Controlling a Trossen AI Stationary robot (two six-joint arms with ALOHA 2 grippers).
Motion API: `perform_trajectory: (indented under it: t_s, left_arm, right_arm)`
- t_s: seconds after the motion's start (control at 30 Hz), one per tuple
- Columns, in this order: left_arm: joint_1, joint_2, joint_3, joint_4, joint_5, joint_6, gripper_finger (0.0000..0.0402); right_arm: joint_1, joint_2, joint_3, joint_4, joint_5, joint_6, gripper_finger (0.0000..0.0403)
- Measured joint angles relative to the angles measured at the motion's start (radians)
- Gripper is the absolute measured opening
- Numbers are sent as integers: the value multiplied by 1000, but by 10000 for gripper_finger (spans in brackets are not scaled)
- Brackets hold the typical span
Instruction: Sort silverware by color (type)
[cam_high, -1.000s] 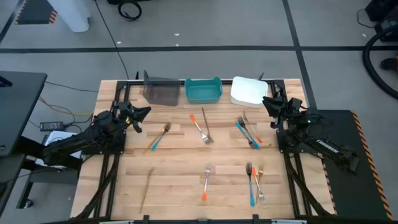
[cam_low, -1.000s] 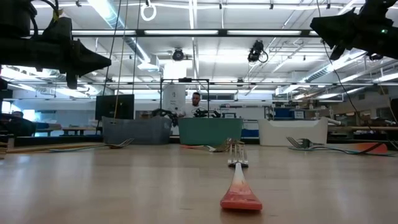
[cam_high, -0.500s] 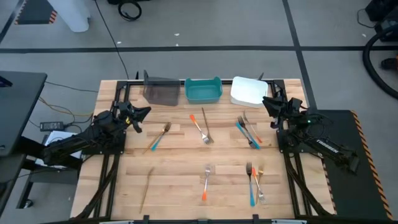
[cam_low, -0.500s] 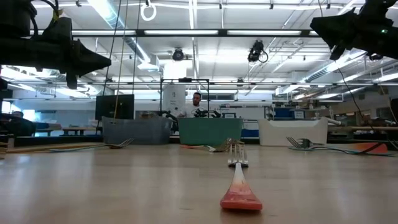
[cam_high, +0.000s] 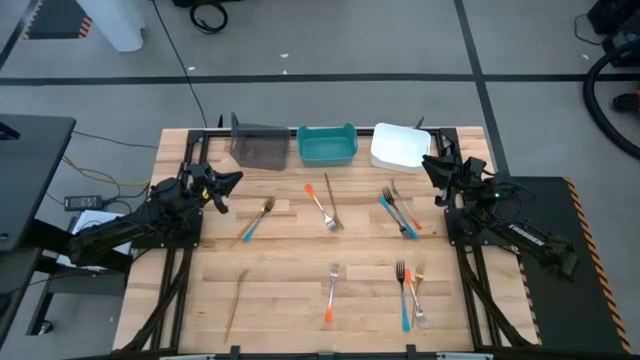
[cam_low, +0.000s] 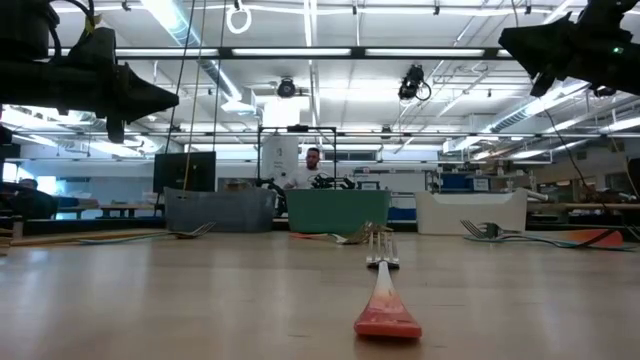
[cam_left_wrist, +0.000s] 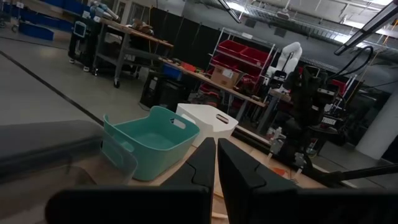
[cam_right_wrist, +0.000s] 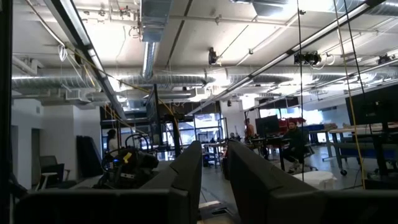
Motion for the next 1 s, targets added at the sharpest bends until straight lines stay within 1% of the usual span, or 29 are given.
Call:
perform_trajectory:
  t_s: [0.07, 0.17, 0.33, 0.4, 0.5, 0.63, 0.83, 0.9, 1.0]
  left_arm:
    - [0, 0, 0, 1, -3, 1, 27]
    - [0, 0, 0, 1, -34, 2, 27]
    - [0, 0, 0, 1, -38, 5, 27]
    - [0, 0, 0, 1, -60, 44, 27]
    - [0, 0, 0, 0, -84, 75, 27]
    - [0, 0, 0, -4, -86, 44, 27]
    - [0, 0, 0, 0, -87, -111, 27]
    - [0, 0, 0, 0, -94, -138, 27]
    - [0, 0, 0, 0, -90, -138, 27]
  right_arm:
    - [0, 0, 0, 0, 39, -18, 85]
    - [0, 0, 0, 2, 88, -9, 85]
    - [0, 0, 0, 2, 95, 147, 85]
    - [0, 0, 0, 12, 101, 198, 85]
    - [0, 0, 0, 48, 107, 248, 85]
    - [0, 0, 0, 79, 105, 278, 85]
    - [0, 0, 0, 81, 124, 295, 85]
    - [0, 0, 0, 82, 136, 267, 85]
    - [-1, 0, 0, 88, 225, 170, 85]
